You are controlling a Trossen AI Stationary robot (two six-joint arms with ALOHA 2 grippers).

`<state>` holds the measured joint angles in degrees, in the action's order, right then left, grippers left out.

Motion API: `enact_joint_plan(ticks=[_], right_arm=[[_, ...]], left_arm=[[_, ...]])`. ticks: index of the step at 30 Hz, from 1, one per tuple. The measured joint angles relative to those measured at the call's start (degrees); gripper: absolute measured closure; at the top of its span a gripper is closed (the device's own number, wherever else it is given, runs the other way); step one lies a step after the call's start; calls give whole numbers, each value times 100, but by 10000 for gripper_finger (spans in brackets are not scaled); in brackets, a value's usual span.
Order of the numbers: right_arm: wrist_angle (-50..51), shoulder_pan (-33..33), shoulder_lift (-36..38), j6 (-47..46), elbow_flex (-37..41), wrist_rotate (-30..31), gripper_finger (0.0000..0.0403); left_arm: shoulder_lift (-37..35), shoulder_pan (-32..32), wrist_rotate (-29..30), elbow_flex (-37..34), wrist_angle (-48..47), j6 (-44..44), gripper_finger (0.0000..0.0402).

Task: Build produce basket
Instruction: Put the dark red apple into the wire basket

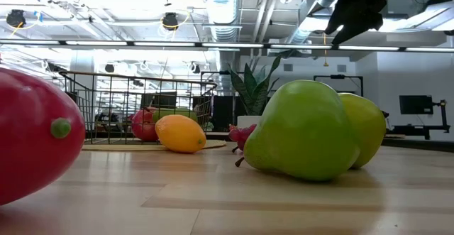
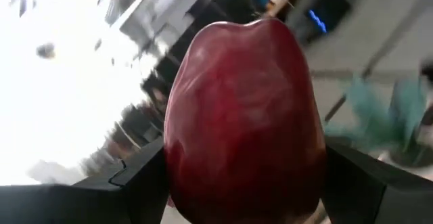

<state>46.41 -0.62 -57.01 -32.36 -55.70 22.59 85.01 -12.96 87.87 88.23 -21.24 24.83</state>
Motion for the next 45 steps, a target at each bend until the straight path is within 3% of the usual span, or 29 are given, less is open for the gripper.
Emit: enact_joint_plan(ticks=[3, 7, 11, 16, 22, 25, 31, 34, 45], right_arm=[[-1, 0, 0, 0, 0, 0, 129], [-4, 0, -1, -2, 0, 0, 129], [-13, 0, 1, -20, 0, 0, 129], [-13, -1, 0, -17, -2, 2, 129], [-32, 0, -4, -17, -2, 4, 129], [-40, 0, -30, -17, -2, 5, 129], [-81, 0, -147, -17, -5, 7, 129], [-93, 0, -236, -17, -10, 7, 129], [-29, -9, -521, -15, -4, -4, 129]], left_arm=[[-2, -28, 78, 0, -59, -1593, 115], [-3, -34, -521, 0, -139, -3214, 115], [-151, 111, -2028, 0, -457, -4724, 115], [-598, 547, -3726, -2, -1699, -6851, 115], [-1296, 1348, -5404, 0, -3649, -7840, 115], [-1503, 1819, -6022, 3, -4582, -7786, 115], [-1457, 2389, -5927, -138, -6125, -7816, 115], [-1458, 2518, -6061, -456, -6115, -7443, 115], [-1380, 3071, -7131, -1718, -5787, -4684, 115]])
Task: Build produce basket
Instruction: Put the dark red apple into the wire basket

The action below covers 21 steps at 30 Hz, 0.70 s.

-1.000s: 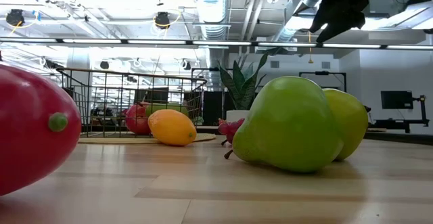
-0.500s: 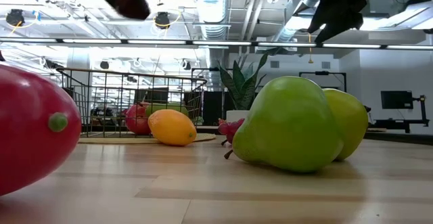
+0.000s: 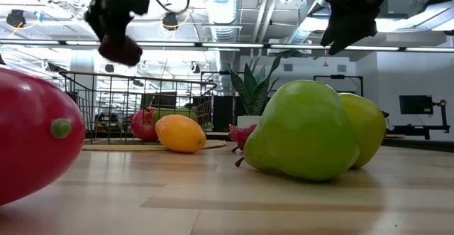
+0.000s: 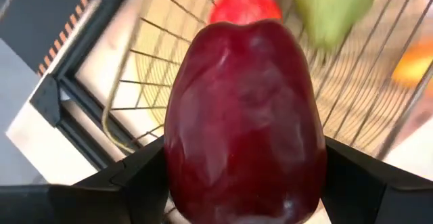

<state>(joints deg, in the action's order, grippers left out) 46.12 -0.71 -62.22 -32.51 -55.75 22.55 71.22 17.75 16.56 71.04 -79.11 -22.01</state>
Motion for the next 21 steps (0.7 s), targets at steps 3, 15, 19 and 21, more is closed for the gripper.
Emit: enact_joint_plan(ticks=[3, 15, 19, 21], right_arm=[[32, 0, 23, 1, 0, -17, 129], [15, 2, 21, 0, 0, -20, 129], [18, 2, 20, 0, 0, -18, 129], [16, 2, 20, 0, 0, -20, 129]], left_arm=[[227, 90, -115, -120, 6, 656, 115], [2012, 289, 434, -172, -530, 2392, 115], [2508, 289, 667, -172, -551, 2791, 115], [2668, 277, 704, -172, -564, 3032, 115]])
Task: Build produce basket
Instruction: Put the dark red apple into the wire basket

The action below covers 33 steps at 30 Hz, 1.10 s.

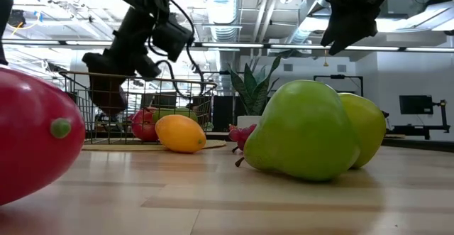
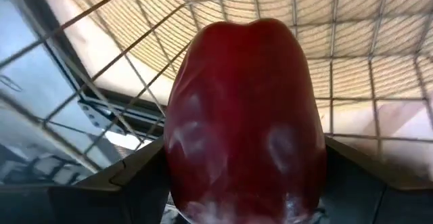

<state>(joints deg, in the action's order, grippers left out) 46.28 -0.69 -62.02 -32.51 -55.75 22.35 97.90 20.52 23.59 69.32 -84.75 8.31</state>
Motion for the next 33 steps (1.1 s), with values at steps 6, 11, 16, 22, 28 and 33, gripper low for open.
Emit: enact_joint_plan(ticks=[6, 11, 16, 22, 28, 33], right_arm=[[4, 0, 0, 4, 0, 0, 129], [6, 0, 2, 27, 0, 2, 129], [4, 0, 2, 109, 0, 0, 129], [2, 1, 2, 109, 0, 2, 129], [9, 0, 2, 107, 0, 0, 129], [7, 0, 2, 130, 0, 0, 129]], left_arm=[[269, -70, 533, 0, 3, 762, 115], [264, -66, 892, 0, 130, 1682, 115], [264, -64, 1093, 0, 216, 2513, 115], [264, -66, 1264, 0, 983, 3625, 115], [264, -66, 1516, 4, 1222, 4165, 115], [264, -40, 1488, 4, 1221, 4281, 115]])
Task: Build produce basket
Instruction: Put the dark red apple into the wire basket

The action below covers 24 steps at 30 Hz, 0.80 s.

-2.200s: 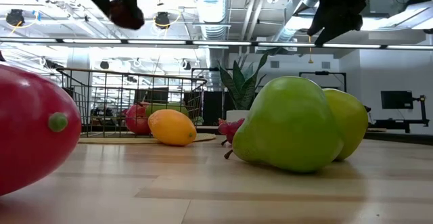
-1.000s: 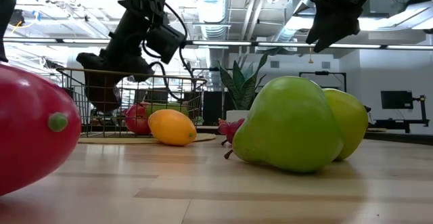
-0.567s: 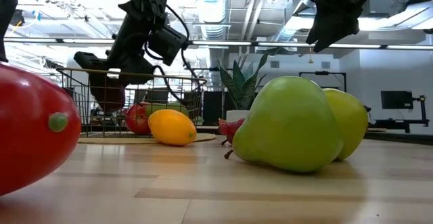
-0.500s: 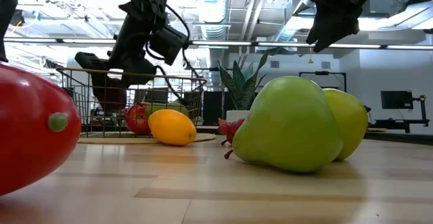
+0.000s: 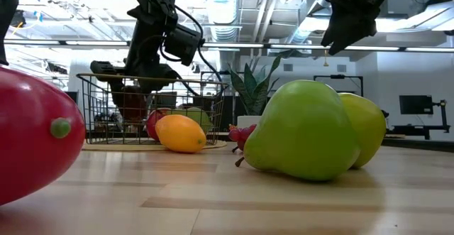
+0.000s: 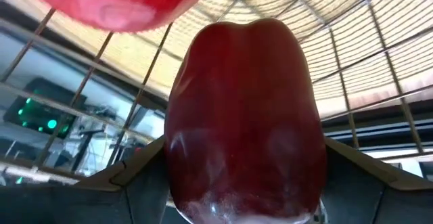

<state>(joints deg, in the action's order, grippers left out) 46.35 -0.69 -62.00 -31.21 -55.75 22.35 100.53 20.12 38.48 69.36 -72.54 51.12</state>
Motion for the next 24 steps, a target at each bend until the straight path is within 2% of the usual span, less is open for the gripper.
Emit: enact_joint_plan(ticks=[9, 24], right_arm=[[6, 0, 0, 120, 0, 0, 129], [17, 0, 0, 128, 0, 0, 129]], left_arm=[[-2, 87, -203, -207, 28, 112, 115], [-2, 88, -56, -365, 295, 117, 101]])
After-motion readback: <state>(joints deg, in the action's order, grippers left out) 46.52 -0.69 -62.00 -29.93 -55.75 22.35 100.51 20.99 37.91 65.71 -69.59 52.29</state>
